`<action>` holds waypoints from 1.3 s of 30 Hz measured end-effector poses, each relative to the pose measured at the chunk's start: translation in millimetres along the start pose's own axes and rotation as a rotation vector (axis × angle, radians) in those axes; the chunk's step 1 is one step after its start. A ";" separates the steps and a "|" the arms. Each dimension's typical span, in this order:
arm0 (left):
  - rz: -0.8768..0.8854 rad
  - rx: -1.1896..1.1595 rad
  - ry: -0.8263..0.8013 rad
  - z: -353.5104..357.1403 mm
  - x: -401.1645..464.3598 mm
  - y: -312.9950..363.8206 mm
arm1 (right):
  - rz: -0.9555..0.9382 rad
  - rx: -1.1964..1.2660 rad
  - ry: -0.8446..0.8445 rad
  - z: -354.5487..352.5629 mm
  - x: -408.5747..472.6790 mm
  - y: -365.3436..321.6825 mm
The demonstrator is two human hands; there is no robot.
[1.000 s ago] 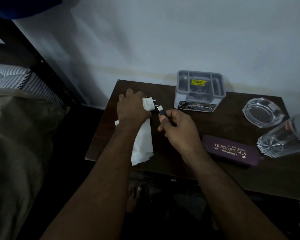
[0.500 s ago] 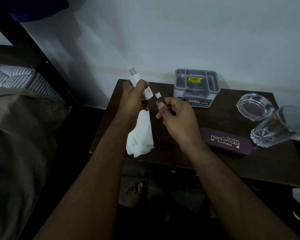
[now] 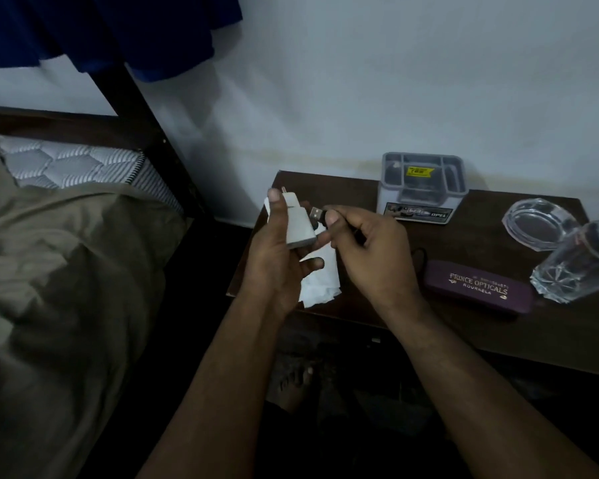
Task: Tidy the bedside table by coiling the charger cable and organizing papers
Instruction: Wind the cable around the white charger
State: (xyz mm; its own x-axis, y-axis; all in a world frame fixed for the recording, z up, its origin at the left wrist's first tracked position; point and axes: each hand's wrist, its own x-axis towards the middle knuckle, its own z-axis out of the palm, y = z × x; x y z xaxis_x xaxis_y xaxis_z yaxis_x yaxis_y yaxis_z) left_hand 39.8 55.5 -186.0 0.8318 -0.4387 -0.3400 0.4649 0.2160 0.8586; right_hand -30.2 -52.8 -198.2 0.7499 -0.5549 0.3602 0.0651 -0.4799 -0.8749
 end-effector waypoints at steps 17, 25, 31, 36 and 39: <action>0.080 0.311 0.009 9.9 68.1 -2.3 | 0.090 -0.110 -0.156 -10.6 34.2 40.9; 0.066 0.392 -0.032 5.6 66.5 -8.9 | 0.177 -0.142 -0.200 -5.2 29.7 38.2; 0.054 0.327 -0.060 8.8 62.9 -9.4 | 0.169 -0.154 -0.124 -0.9 24.8 34.3; 0.047 0.326 -0.071 7.5 64.9 -8.0 | 0.131 -0.154 -0.155 -2.9 28.1 32.4; 0.078 0.292 -0.003 8.0 67.1 -4.4 | 0.080 -0.182 -0.212 -4.2 31.3 30.3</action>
State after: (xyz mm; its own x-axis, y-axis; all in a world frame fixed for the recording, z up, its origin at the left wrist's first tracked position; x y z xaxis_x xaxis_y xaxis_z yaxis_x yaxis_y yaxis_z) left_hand 91.2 18.2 -209.5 0.8604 -0.4335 -0.2677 0.2923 -0.0105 0.9563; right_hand -7.6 -87.6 -212.0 0.8702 -0.4506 0.1993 -0.1050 -0.5648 -0.8185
